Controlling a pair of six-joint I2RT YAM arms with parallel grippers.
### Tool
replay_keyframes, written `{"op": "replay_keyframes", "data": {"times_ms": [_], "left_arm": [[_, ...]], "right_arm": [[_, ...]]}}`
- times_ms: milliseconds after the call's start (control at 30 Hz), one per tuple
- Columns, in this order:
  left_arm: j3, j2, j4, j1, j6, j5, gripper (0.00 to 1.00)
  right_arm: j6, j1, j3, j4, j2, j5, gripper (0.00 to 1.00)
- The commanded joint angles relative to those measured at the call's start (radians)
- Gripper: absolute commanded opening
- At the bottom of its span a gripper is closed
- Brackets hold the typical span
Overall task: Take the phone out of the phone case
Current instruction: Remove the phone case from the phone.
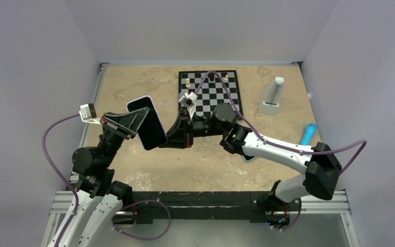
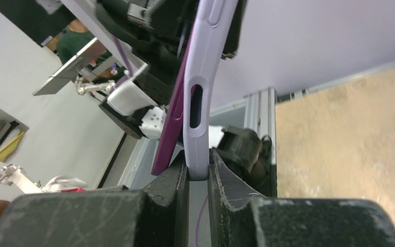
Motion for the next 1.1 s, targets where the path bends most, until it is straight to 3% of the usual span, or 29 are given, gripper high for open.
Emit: {"op": "replay_keyframes", "data": {"times_ms": [0,200,300,500,600,700,800,1067], "left_arm": [[0.027,-0.021,-0.064,-0.055,0.039,0.230,0.00],[-0.007,-0.099,-0.130,-0.055,0.203,0.118,0.00],[-0.042,-0.100,-0.086,-0.055,0.199,0.096,0.00],[-0.143,-0.093,0.044,-0.055,0.090,0.066,0.00],[-0.160,-0.080,0.066,-0.055,0.073,0.064,0.00],[-0.172,-0.072,0.104,-0.055,0.040,0.062,0.00],[-0.169,-0.069,0.105,-0.055,0.050,0.057,0.00],[-0.154,-0.063,0.098,-0.055,0.053,0.050,0.00]], "right_arm": [[-0.148,-0.010,0.029,-0.317,0.027,0.208,0.15],[-0.256,-0.010,-0.132,-0.396,-0.158,0.196,0.48],[-0.254,-0.011,-0.182,-0.417,-0.235,0.226,0.53],[-0.018,-0.011,-0.277,-0.212,-0.334,0.196,0.50],[0.157,-0.011,-0.310,-0.013,-0.306,0.127,0.34],[0.256,-0.010,-0.312,0.104,-0.275,0.090,0.31],[0.303,-0.010,-0.330,0.213,-0.261,0.053,0.31],[0.299,-0.010,-0.334,0.232,-0.250,0.040,0.31]]}}
